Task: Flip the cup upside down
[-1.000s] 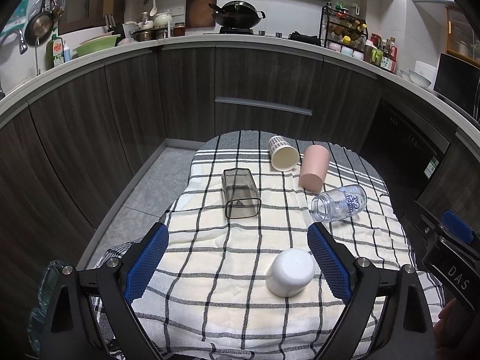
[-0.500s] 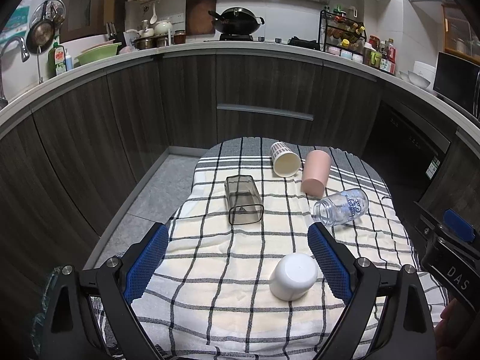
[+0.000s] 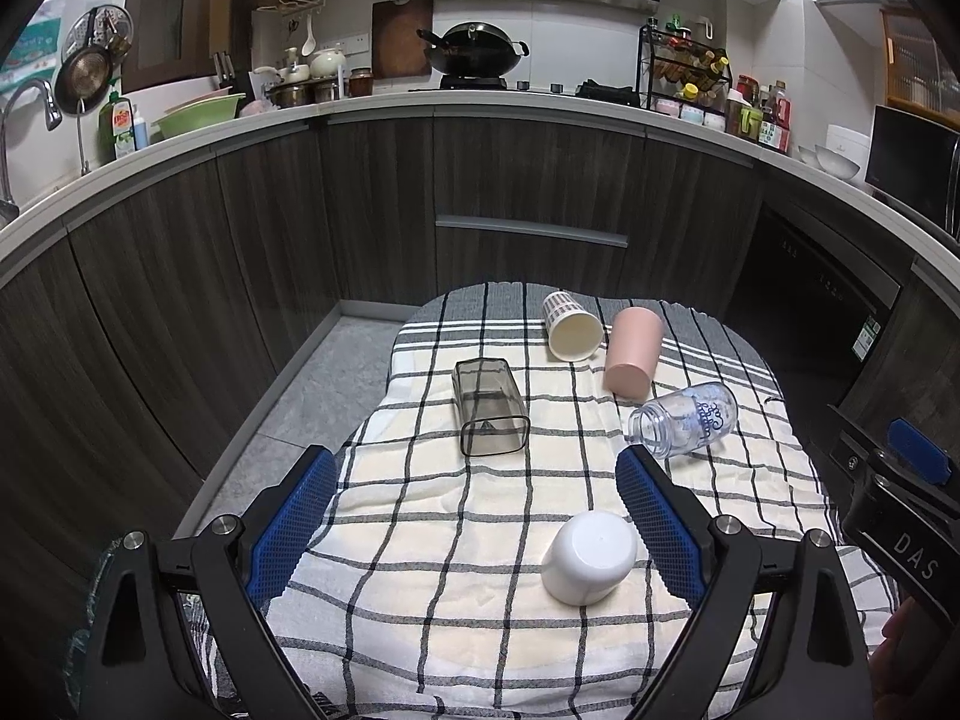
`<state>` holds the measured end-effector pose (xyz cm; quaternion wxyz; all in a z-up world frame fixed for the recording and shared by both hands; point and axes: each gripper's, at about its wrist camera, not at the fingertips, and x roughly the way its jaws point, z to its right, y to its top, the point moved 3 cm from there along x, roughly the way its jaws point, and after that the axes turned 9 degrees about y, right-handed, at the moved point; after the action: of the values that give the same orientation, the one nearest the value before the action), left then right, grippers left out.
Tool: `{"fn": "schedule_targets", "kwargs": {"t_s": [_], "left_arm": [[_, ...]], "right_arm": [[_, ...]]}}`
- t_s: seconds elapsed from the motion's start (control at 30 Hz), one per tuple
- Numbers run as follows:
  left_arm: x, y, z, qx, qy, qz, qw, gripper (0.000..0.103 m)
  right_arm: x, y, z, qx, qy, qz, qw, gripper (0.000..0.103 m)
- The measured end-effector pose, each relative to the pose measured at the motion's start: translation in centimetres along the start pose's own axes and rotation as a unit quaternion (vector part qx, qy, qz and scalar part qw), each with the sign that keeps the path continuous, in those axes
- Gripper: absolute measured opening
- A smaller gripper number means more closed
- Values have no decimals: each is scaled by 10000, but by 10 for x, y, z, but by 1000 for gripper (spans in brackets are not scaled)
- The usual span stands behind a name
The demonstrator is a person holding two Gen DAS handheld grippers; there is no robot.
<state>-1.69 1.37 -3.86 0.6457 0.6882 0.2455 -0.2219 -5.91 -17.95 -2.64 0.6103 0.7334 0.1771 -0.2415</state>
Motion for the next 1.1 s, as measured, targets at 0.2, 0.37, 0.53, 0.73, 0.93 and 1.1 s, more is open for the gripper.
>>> {"fn": "schedule_targets", "kwargs": {"t_s": [0.2,0.37,0.53,0.73,0.93,1.1], "left_arm": [[-1,2,-1,3,10,3,10000,96],[-1,2,-2,3,19,4,10000,96],[-1,2,-2,4,12,4,10000,96],[-2,2,-2,-7,39,5,10000,98],[-3,3,-4,-6,70,25,10000,101],[-3,2,-6,-20,129,26,9999,103]], "right_arm": [[-5,4,-1,-3,-8,63,10000,90],[-6,5,-1,-14,-19,85,10000,90],[-7,5,-2,-25,-31,119,9999,90],[-8,6,-1,-34,-36,137,9999,90],[-10,7,-2,-57,-33,166,9998,90],[-11,6,-3,-80,-24,167,9998,90]]}}
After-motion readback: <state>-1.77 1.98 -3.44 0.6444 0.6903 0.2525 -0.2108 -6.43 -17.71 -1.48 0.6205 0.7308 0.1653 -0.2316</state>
